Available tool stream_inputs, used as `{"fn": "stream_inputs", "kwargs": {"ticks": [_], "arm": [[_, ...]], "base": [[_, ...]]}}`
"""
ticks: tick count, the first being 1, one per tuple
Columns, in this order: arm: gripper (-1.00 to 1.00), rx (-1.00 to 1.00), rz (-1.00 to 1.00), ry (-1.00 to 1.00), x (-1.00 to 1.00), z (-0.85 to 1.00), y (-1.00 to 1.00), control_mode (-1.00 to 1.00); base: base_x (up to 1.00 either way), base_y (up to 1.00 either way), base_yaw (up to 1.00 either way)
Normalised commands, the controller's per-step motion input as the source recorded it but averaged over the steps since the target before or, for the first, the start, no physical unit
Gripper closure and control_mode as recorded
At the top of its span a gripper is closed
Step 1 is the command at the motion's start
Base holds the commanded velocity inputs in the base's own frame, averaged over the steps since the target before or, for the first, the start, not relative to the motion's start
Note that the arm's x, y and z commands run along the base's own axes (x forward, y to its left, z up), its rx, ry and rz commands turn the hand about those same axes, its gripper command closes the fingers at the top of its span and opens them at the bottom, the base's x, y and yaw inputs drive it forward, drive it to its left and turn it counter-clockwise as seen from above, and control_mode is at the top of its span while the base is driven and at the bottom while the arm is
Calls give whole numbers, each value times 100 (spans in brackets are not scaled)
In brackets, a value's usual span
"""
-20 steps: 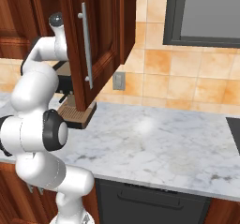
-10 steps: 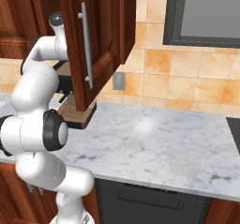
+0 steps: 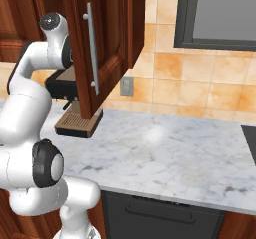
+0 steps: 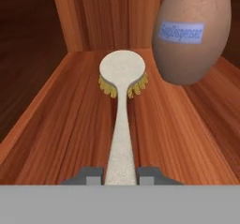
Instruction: Locate and retrieve the dish brush and soap dispenser from the cabinet. Place them next to the sink.
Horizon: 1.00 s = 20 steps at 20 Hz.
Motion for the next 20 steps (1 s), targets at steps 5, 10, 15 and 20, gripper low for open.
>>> {"fn": "stream_inputs", "kwargs": {"ticks": [5,10,15,20], "arm": [[100,5,-8,0,-91,11,-6,-100],[100,0,-4,0,-100,4,-10,-100],[100,0,-3,0,-100,0,-7,-100],[100,0,-2,0,-100,0,-3,-100]], "base": [[0,0,0],[0,0,0],[0,0,0],[0,0,0]]}}
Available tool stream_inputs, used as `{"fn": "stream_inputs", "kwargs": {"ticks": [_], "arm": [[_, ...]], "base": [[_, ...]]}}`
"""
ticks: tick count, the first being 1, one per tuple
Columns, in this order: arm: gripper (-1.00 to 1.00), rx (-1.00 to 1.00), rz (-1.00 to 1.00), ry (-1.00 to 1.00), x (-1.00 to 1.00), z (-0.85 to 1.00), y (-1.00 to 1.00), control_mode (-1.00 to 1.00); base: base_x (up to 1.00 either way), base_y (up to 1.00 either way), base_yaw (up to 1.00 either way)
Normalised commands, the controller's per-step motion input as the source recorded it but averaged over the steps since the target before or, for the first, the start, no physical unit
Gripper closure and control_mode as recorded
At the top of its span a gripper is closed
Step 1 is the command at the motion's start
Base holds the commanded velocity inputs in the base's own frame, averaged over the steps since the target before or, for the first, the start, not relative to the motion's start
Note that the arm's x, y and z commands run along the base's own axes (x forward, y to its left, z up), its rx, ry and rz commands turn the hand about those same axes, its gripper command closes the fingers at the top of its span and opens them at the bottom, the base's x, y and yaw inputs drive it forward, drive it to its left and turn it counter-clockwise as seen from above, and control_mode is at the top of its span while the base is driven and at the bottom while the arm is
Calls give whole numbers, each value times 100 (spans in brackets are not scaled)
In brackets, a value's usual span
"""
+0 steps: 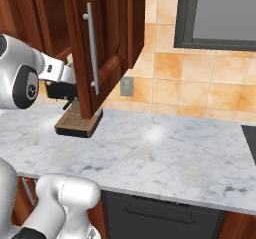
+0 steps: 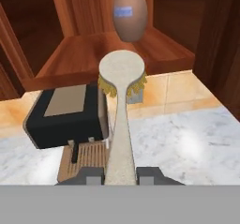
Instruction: Locate and retrieve the dish brush and soap dispenser from the cabinet. Place them next to the sink.
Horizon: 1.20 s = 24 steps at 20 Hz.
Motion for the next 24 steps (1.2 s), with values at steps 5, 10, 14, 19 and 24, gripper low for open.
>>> {"fn": "stream_inputs", "kwargs": {"ticks": [5,10,14,19,24], "arm": [[100,0,-2,0,-100,0,-6,-100],[100,0,-5,0,-97,-3,-1,-100],[100,0,-6,5,-83,-32,-4,-100],[100,0,-2,7,-74,-53,-9,-100],[100,-3,0,8,-64,-53,-6,-100]], "base": [[0,0,0],[0,0,0],[0,0,0],[0,0,0],[0,0,0]]}}
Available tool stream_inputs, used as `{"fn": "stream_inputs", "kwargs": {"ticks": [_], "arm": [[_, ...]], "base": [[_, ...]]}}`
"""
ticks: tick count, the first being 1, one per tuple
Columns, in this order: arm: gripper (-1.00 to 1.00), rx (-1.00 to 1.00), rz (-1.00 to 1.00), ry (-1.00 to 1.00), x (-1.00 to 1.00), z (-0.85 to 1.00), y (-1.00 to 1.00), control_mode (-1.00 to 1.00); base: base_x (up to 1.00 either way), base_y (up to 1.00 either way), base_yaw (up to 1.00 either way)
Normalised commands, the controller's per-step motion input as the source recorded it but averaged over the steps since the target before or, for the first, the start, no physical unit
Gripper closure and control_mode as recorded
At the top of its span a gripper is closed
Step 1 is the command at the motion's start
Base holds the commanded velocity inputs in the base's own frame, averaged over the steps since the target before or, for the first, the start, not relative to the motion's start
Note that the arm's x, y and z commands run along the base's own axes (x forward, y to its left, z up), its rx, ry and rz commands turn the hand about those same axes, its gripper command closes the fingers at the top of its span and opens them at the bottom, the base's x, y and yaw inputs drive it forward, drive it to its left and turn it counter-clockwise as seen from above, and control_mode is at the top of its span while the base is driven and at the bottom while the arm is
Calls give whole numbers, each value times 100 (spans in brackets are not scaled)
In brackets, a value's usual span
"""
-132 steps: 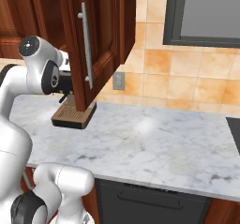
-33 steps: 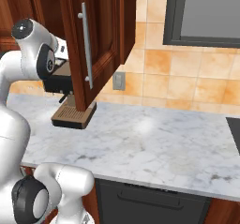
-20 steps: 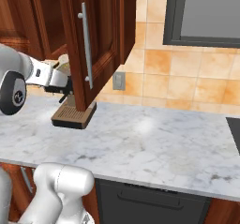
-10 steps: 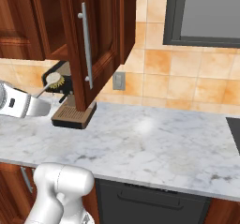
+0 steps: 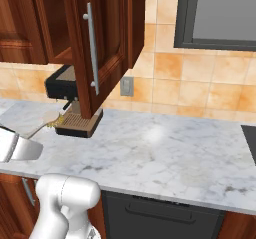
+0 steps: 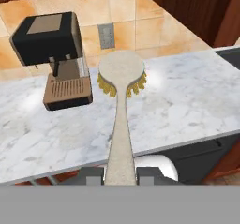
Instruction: Locate and retrieve the dish brush and soap dispenser from the cabinet. Place them next to the sink.
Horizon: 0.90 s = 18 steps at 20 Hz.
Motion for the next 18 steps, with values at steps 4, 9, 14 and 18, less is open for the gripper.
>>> {"fn": "stream_inputs", "kwargs": {"ticks": [4,9,14,18], "arm": [[100,-1,1,3,-25,-54,-14,-100],[100,-2,2,0,0,-35,-25,-100],[100,-7,4,0,-9,-47,-27,-100],[100,-7,4,-1,-23,-47,-33,-100]], "base": [[0,0,0],[0,0,0],[0,0,0],[0,0,0]]}}
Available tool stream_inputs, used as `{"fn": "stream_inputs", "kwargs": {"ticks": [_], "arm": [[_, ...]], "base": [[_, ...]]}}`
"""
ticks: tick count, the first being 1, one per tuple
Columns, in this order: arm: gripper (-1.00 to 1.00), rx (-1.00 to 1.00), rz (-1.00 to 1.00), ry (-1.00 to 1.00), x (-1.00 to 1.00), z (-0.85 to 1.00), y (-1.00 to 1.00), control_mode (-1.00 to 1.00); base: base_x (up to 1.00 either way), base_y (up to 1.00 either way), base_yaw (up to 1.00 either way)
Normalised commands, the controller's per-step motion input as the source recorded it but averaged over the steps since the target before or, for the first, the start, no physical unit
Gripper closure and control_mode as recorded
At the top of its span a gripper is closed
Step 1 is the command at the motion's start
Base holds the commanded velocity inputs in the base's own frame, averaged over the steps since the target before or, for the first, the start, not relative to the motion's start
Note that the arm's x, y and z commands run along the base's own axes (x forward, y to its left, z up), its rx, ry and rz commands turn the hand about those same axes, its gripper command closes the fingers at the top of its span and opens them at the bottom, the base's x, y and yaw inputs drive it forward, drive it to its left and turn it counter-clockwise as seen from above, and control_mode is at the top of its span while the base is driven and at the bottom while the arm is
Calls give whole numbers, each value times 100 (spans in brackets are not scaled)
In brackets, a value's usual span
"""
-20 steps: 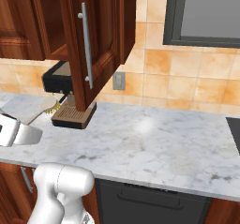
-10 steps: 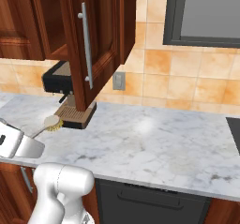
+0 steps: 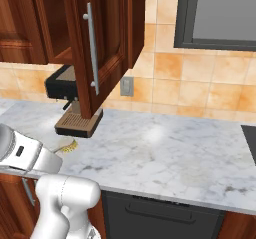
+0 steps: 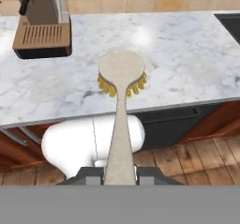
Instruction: Locate and retrieve the dish brush and soap dispenser from the cabinet. Place them next to the sink.
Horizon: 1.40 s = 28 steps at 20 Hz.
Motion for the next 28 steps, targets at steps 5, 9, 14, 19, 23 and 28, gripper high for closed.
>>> {"fn": "stream_inputs", "kwargs": {"ticks": [5,9,14,19,23,28], "arm": [[100,-1,6,-11,-17,-25,-52,-100],[100,0,8,-11,-17,-22,-57,-100],[100,0,9,-10,-15,-19,-59,-100],[100,0,8,-3,14,-10,-52,-100],[100,0,7,0,30,-9,-54,-100],[100,0,7,1,38,-17,-56,-100]], "base": [[0,0,0],[0,0,0],[0,0,0],[0,0,0],[0,0,0],[0,0,0]]}}
